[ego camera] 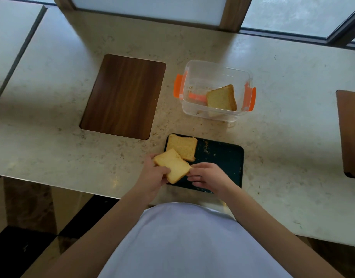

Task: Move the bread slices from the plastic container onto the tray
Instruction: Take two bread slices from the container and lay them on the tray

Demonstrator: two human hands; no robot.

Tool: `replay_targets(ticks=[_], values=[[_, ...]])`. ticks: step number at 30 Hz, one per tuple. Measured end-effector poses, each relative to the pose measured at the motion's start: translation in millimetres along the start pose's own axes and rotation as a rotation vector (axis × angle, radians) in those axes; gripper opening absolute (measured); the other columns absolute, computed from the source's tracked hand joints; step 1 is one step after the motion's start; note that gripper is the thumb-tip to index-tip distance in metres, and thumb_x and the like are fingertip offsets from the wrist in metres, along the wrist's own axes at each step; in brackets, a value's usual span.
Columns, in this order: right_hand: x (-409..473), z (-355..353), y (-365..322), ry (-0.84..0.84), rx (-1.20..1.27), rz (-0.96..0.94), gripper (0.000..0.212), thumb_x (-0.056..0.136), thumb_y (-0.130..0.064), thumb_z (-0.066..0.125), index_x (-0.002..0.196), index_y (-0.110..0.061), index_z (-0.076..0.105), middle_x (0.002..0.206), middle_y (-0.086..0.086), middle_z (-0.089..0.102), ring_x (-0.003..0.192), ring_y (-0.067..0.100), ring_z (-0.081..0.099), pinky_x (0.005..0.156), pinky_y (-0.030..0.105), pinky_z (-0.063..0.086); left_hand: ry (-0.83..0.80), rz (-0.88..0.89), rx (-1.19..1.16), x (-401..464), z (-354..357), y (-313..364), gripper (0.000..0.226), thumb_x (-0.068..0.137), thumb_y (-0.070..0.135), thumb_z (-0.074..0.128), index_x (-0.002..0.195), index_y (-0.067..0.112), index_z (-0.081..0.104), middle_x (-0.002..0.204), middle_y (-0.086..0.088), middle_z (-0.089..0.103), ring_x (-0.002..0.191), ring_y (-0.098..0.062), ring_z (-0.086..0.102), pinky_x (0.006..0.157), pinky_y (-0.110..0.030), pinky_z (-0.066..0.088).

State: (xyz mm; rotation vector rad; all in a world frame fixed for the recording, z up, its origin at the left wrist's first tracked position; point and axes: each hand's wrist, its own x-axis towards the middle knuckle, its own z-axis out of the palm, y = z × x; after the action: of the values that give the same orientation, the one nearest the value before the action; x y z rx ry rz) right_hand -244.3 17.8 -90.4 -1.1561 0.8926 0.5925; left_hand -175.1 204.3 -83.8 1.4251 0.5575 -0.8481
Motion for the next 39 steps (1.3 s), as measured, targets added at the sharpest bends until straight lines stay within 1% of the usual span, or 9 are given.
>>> replay_targets(ticks=[5, 8, 13, 17, 22, 26, 30, 35, 39], values=[[6, -4, 6, 0.195, -0.139, -0.081, 0.024, 0.093, -0.011, 0.066, 0.117, -0.011, 0.065, 0.104, 0.01, 0.073, 0.093, 0.018, 0.072, 0.075, 0.027, 0.061, 0.071, -0.008, 0.29, 3, 0, 1, 0.019, 0.098, 0.01, 0.059, 0.113, 0.012, 0.05, 0.117, -0.012, 0.058, 0.096, -0.023, 0.066, 0.07, -0.033, 0.06], [11, -5, 12, 0.225, -0.189, -0.1, 0.027, 0.092, -0.004, 0.063, 0.118, -0.01, 0.063, 0.102, 0.011, 0.071, 0.095, 0.022, 0.071, 0.079, 0.032, 0.062, 0.077, 0.023, 0.509, 4, -5, -6, 0.003, 0.097, 0.019, 0.058, 0.099, 0.02, 0.056, 0.106, -0.006, 0.062, 0.091, -0.021, 0.062, 0.084, -0.043, 0.057], [17, 6, 14, 0.269, -0.248, -0.144, 0.023, 0.086, -0.002, 0.062, 0.102, -0.019, 0.063, 0.101, 0.007, 0.072, 0.1, 0.025, 0.07, 0.091, 0.047, 0.059, 0.074, 0.059, 0.635, 4, -8, -9, 0.011, 0.091, 0.021, 0.056, 0.081, 0.023, 0.053, 0.086, -0.006, 0.055, 0.074, -0.019, 0.051, 0.07, -0.036, 0.043], [17, 8, 12, 0.274, -0.367, -0.175, 0.025, 0.087, -0.01, 0.059, 0.107, -0.025, 0.062, 0.101, -0.006, 0.071, 0.099, 0.017, 0.067, 0.092, 0.046, 0.058, 0.056, 0.022, 0.71, 6, -10, -10, 0.013, 0.09, 0.026, 0.056, 0.096, 0.015, 0.057, 0.09, -0.004, 0.059, 0.076, -0.018, 0.055, 0.073, -0.038, 0.05], [13, 11, 13, 0.231, -0.498, -0.152, 0.041, 0.088, -0.014, 0.058, 0.129, -0.017, 0.061, 0.095, -0.011, 0.066, 0.085, 0.008, 0.064, 0.076, 0.03, 0.059, 0.003, 0.094, 0.77, -1, -12, -13, 0.058, 0.092, 0.025, 0.055, 0.146, 0.025, 0.035, 0.082, 0.0, 0.058, 0.073, -0.015, 0.058, 0.06, -0.031, 0.044], [13, 16, 12, 0.229, -0.525, -0.149, 0.04, 0.088, -0.014, 0.061, 0.128, -0.015, 0.06, 0.087, -0.011, 0.063, 0.079, 0.007, 0.062, 0.066, 0.025, 0.052, -0.012, 0.202, 0.877, -1, -8, -12, 0.06, 0.091, 0.021, 0.054, 0.149, 0.022, 0.041, 0.078, 0.001, 0.06, 0.065, -0.012, 0.059, 0.054, -0.029, 0.043], [14, 18, 13, 0.219, -0.468, -0.116, 0.048, 0.086, -0.019, 0.068, 0.131, -0.017, 0.052, 0.098, -0.007, 0.063, 0.095, 0.017, 0.066, 0.081, 0.036, 0.058, 0.014, 0.18, 0.939, 2, -6, -9, 0.061, 0.09, 0.025, 0.053, 0.149, 0.015, 0.041, 0.118, -0.033, 0.061, 0.102, -0.046, 0.062, 0.083, -0.049, 0.053], [17, 11, 17, 0.188, -0.431, -0.104, 0.052, 0.086, -0.019, 0.069, 0.136, -0.014, 0.055, 0.116, -0.001, 0.065, 0.108, 0.02, 0.064, 0.097, 0.044, 0.056, 0.003, 0.179, 1.021, 5, -7, -7, 0.054, 0.089, 0.027, 0.053, 0.14, 0.009, 0.05, 0.097, -0.019, 0.063, 0.081, -0.03, 0.06, 0.06, -0.032, 0.038], [19, 8, 18, 0.179, -0.438, -0.125, 0.057, 0.087, -0.02, 0.068, 0.141, -0.015, 0.053, 0.126, 0.002, 0.064, 0.113, 0.021, 0.062, 0.1, 0.045, 0.054, -0.005, 0.169, 1.074, 7, -5, -7, 0.053, 0.09, 0.029, 0.053, 0.138, 0.008, 0.052, 0.113, -0.022, 0.065, 0.093, -0.033, 0.062, 0.072, -0.04, 0.048]])
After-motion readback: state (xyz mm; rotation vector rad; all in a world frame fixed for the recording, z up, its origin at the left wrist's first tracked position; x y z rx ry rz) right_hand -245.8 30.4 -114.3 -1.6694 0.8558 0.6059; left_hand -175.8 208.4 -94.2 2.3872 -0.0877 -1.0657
